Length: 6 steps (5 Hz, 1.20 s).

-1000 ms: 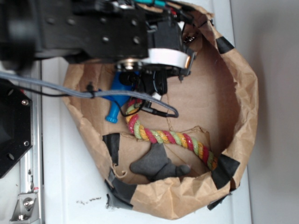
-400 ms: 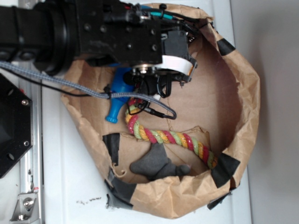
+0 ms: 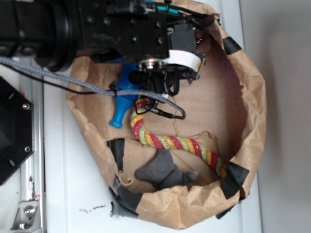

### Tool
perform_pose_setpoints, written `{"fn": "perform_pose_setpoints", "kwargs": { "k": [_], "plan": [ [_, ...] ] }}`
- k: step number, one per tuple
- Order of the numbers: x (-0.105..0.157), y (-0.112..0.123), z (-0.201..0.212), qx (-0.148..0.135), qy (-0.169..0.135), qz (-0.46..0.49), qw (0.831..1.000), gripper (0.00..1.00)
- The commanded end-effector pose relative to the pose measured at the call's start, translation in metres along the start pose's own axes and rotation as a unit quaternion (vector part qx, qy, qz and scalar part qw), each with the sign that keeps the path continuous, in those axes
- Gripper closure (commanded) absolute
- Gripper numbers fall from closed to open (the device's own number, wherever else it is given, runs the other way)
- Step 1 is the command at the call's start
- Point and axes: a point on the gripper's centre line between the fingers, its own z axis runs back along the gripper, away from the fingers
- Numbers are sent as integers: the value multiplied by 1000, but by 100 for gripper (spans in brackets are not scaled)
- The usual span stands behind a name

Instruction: Grab the silver keys.

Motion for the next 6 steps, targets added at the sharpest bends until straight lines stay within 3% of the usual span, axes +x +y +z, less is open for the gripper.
{"fn": "perform_pose_setpoints", "kwargs": {
  "k": [1,3,6],
  "plan": [
    [4,3,10,17,-9,-9,1000,0],
    [1,-2,29,-47,-1,-30,998,0],
    [18,11,-2,-9,6,-7,1000,0]
  ]
}}
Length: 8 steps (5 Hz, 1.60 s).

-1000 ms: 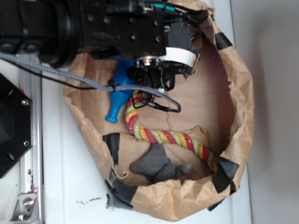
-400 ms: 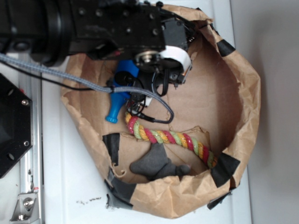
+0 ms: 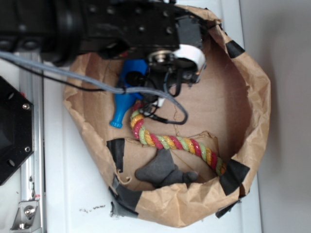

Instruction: Grab the silver keys.

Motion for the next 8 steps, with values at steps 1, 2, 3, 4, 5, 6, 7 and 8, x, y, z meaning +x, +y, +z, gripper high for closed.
{"fn": "perform_pose_setpoints", "kwargs": {
  "k": [1,2,3,4,5,6,7,8],
  "plan": [
    [17,22,-7,38,-19,7,999,0],
    [14,24,-15,45,-10,-1,999,0],
    [15,24,-19,39,8,-2,999,0],
    [18,30,-35,47,25,-3,999,51],
    [20,32,-39,54,20,8,998,100],
    [20,30,-36,52,11,8,999,100],
    [21,30,-35,52,6,9,999,100],
    [21,29,-31,50,2,7,999,100]
  ]
}}
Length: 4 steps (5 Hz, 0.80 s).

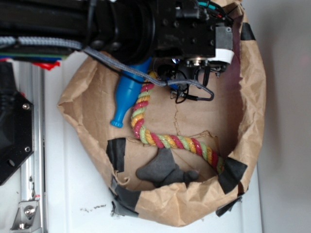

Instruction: Grab the silver keys.

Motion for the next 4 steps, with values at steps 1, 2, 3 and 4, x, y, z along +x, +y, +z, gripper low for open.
{"fn": "perform_pose_setpoints", "kwargs": {
  "k": [1,2,3,4],
  "plan": [
    [6,2,11,7,-21,-7,1000,100],
    [6,1,20,-10,-27,-8,1000,100],
    [6,-3,34,-31,-39,-12,999,100],
    [6,-4,39,-39,-47,-11,998,100]
  ]
}}
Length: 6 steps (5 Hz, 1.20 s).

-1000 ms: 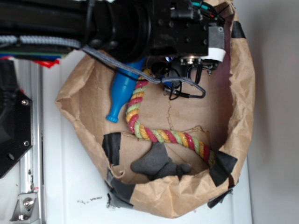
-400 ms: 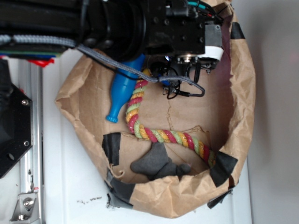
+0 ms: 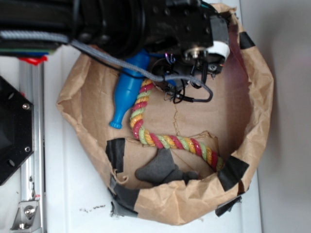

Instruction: Grab the silver keys.

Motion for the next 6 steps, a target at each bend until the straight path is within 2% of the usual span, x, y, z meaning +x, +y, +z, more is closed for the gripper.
{"fn": "perform_pose_setpoints", "kwargs": {
  "k": [1,2,5,6],
  "plan": [
    [7,2,31,-1,-42,-11,999,100],
    [7,1,34,-8,-44,-12,999,100],
    [7,0,29,4,-43,-10,999,100],
    [7,-1,38,-10,-46,-5,999,100]
  ]
}}
